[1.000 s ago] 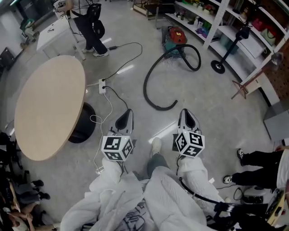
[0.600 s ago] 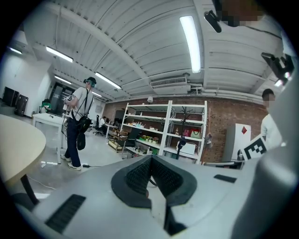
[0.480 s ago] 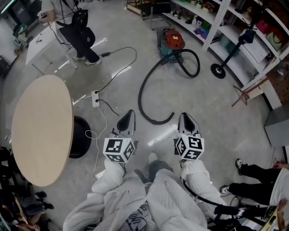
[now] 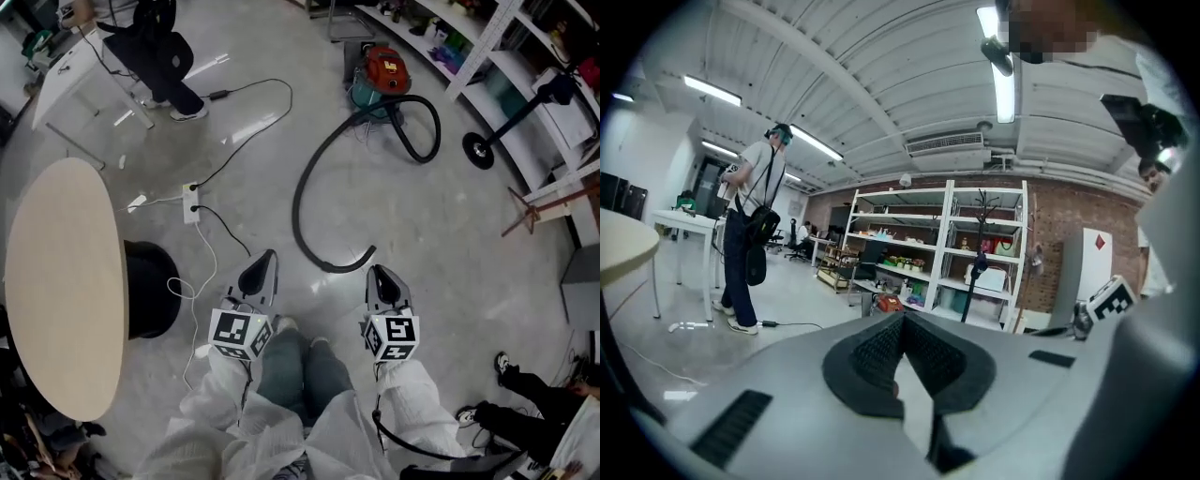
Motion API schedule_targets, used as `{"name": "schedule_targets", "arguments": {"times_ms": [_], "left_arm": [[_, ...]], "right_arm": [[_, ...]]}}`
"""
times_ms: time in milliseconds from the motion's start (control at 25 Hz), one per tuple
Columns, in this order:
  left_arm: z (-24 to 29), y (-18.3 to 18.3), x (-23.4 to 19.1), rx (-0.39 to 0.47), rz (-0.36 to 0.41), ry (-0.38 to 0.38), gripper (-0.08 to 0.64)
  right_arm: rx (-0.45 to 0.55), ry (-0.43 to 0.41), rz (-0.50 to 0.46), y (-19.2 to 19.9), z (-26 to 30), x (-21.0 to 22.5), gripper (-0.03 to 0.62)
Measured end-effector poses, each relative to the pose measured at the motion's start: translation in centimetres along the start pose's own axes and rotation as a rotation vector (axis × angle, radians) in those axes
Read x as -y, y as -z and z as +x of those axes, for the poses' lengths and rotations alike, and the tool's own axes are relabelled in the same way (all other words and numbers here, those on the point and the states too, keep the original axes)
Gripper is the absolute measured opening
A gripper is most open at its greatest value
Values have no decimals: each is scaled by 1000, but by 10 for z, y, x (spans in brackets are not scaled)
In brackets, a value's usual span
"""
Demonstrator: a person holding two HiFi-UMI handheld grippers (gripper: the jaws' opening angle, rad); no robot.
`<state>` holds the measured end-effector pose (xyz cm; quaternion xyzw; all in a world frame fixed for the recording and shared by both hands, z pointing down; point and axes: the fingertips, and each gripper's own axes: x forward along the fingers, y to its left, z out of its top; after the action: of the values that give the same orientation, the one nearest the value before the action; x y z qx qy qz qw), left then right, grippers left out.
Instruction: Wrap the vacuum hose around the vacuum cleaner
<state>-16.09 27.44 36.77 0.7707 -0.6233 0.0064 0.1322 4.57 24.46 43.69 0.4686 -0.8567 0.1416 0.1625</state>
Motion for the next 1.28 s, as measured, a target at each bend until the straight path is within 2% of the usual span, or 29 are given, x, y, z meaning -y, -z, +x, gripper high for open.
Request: {"name": "schedule_targets", "arguments": {"times_ms": [120, 200, 400, 520, 600, 680, 840, 960, 1160, 1280], "left_arm": [[44, 85, -39, -13, 42, 23, 3], [72, 148, -65, -6, 64, 34, 3], [137, 297, -122, 26, 110, 46, 3], [165, 370, -149, 17, 129, 54, 3], [180, 406, -168, 24, 138, 44, 3], [195, 438, -184, 16, 140, 33, 3], [217, 500, -197, -65, 103, 27, 3], [226, 533, -197, -103, 95, 35, 3], [234, 559, -191, -113, 112, 51, 3], [236, 563, -186, -116, 114, 58, 3]], "right_arm": [[-73, -67, -53, 100, 69, 2, 31], [-139, -123, -80, 185, 117, 3, 94], [-266, -222, -147, 394, 230, 23, 163], [-348, -294, -213, 487, 281, 31, 175], [-389, -334, -262, 533, 311, 35, 178], [-420, -361, -322, 563, 337, 38, 179], [-510, -444, -496, 599, 366, 40, 183], [-578, -510, -549, 616, 372, 39, 183], [-645, -594, -585, 635, 375, 32, 184], [-708, -620, -658, 649, 377, 32, 195]]}}
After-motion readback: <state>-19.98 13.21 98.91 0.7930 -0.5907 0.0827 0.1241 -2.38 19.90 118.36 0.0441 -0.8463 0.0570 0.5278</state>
